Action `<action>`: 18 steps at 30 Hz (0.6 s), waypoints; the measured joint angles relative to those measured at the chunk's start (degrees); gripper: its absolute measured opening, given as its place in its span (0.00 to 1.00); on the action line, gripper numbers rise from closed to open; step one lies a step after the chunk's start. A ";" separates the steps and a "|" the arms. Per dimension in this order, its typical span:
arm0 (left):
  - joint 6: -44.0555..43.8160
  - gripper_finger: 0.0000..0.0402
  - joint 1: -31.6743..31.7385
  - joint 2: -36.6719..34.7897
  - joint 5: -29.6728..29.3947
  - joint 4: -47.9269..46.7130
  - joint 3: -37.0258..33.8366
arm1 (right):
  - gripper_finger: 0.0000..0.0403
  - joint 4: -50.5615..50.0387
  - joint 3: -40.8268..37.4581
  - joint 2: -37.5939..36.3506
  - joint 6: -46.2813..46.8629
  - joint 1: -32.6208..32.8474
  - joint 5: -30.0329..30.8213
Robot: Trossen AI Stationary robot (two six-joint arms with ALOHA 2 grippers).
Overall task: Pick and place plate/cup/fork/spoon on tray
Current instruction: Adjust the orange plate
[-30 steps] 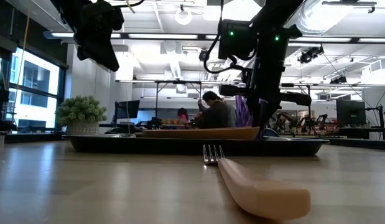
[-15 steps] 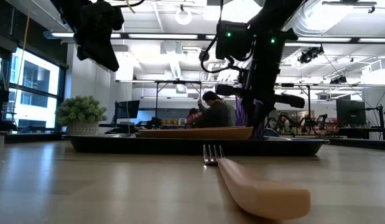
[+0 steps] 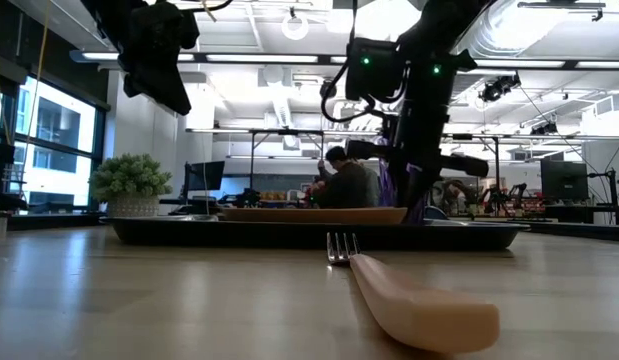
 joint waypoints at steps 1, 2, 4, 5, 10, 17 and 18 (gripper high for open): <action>0.00 0.13 0.00 -0.02 0.00 0.00 0.00 | 0.01 -0.29 0.00 0.00 0.02 0.00 0.01; 0.00 0.13 0.00 -0.01 0.00 0.00 0.00 | 0.01 -0.48 0.00 0.00 0.04 0.00 0.05; 0.00 0.13 0.00 -0.02 0.00 0.01 0.00 | 0.01 -1.03 0.00 0.00 0.18 0.00 0.18; 0.00 0.13 0.00 -0.02 0.00 0.01 0.00 | 0.01 -1.46 0.00 0.00 0.19 0.00 0.19; -0.02 0.13 0.00 0.00 0.00 0.02 0.00 | 0.01 -1.82 0.00 0.00 0.15 0.00 0.22; -0.06 0.13 0.00 -0.02 0.00 0.02 0.00 | 0.01 -1.70 0.00 0.00 -0.05 0.00 0.13; -0.05 0.13 0.00 0.00 0.00 0.02 0.00 | 0.01 -1.70 0.00 0.00 -0.05 0.00 0.04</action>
